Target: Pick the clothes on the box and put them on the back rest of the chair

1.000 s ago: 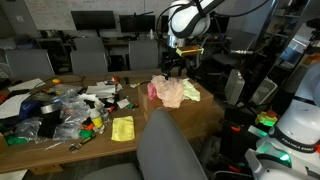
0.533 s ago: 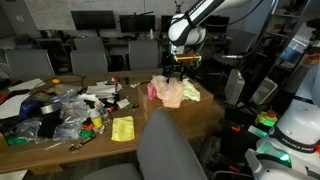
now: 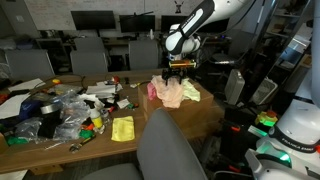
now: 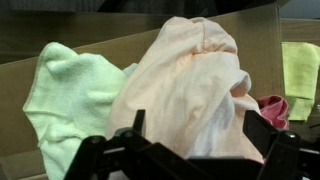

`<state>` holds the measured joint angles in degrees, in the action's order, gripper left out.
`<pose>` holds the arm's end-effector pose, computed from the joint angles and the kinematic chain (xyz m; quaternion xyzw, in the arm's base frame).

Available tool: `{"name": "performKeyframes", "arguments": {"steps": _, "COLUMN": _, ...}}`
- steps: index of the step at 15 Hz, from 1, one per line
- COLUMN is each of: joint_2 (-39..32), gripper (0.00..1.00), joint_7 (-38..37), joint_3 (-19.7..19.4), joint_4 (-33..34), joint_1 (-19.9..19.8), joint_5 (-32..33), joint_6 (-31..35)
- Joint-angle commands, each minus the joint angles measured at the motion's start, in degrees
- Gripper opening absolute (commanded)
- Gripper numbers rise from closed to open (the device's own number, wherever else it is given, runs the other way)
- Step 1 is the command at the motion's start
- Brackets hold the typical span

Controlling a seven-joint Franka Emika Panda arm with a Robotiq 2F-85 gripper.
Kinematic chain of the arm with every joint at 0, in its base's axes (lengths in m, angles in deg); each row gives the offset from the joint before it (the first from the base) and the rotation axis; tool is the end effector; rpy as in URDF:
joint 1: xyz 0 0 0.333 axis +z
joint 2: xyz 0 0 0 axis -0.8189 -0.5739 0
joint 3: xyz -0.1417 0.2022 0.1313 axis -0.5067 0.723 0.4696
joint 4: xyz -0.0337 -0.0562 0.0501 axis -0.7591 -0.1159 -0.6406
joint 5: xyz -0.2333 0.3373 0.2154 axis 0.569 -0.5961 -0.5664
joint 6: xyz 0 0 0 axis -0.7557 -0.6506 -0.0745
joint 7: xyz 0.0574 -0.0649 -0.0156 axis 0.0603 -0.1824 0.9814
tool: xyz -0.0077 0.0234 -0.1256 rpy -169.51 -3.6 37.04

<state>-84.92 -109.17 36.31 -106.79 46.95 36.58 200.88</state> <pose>0.5917 -0.1957 0.1348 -0.9154 0.4007 0.0333 0.0188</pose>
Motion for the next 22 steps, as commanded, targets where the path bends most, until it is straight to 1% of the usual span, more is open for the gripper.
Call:
{"name": "performKeyframes", "arguments": {"steps": 1, "joint_2": -3.8, "gripper": 1.0, "joint_7": -5.0, "joint_3": -1.5, "joint_4": 3.0, "joint_1": 1.4, "joint_5": 1.3, "joint_6": 1.0}}
{"name": "performKeyframes", "arguments": {"steps": 7, "joint_2": -7.4, "gripper": 1.0, "joint_7": -9.5, "joint_3": -3.7, "joint_4": 3.8, "joint_1": 2.7, "joint_5": 3.8, "joint_6": 0.7}}
{"name": "performKeyframes", "arguments": {"steps": 8, "joint_2": -7.7, "gripper": 0.81, "joint_7": -9.8, "joint_3": -3.8, "joint_4": 3.8, "joint_1": 2.8, "joint_5": 3.8, "joint_6": 0.6}}
{"name": "performKeyframes", "arguments": {"steps": 9, "joint_2": -7.9, "gripper": 0.75, "joint_7": -9.9, "joint_3": -3.9, "joint_4": 3.7, "joint_1": 2.9, "joint_5": 3.8, "joint_6": 0.6}}
{"name": "performKeyframes", "arguments": {"steps": 12, "joint_2": -7.8, "gripper": 0.51, "joint_7": -10.2, "joint_3": -4.1, "joint_4": 3.3, "joint_1": 3.3, "joint_5": 4.1, "joint_6": 0.6}}
{"name": "performKeyframes", "arguments": {"steps": 14, "joint_2": -7.3, "gripper": 0.33, "joint_7": -10.4, "joint_3": -4.2, "joint_4": 2.8, "joint_1": 3.6, "joint_5": 4.7, "joint_6": 0.6}}
{"name": "performKeyframes", "arguments": {"steps": 18, "joint_2": -4.2, "gripper": 0.04, "joint_7": -10.0, "joint_3": -4.1, "joint_4": 0.4, "joint_1": 4.4, "joint_5": 6.0, "joint_6": 0.8}}
{"name": "performKeyframes", "arguments": {"steps": 20, "joint_2": -1.2, "gripper": 0.0, "joint_7": -10.2, "joint_3": -4.6, "joint_4": -1.6, "joint_1": 5.5, "joint_5": 7.9, "joint_6": 1.5}}
{"name": "performKeyframes", "arguments": {"steps": 22, "joint_2": 2.8, "gripper": 0.01, "joint_7": -10.8, "joint_3": -5.3, "joint_4": -3.7, "joint_1": 6.9, "joint_5": 10.9, "joint_6": 1.9}}
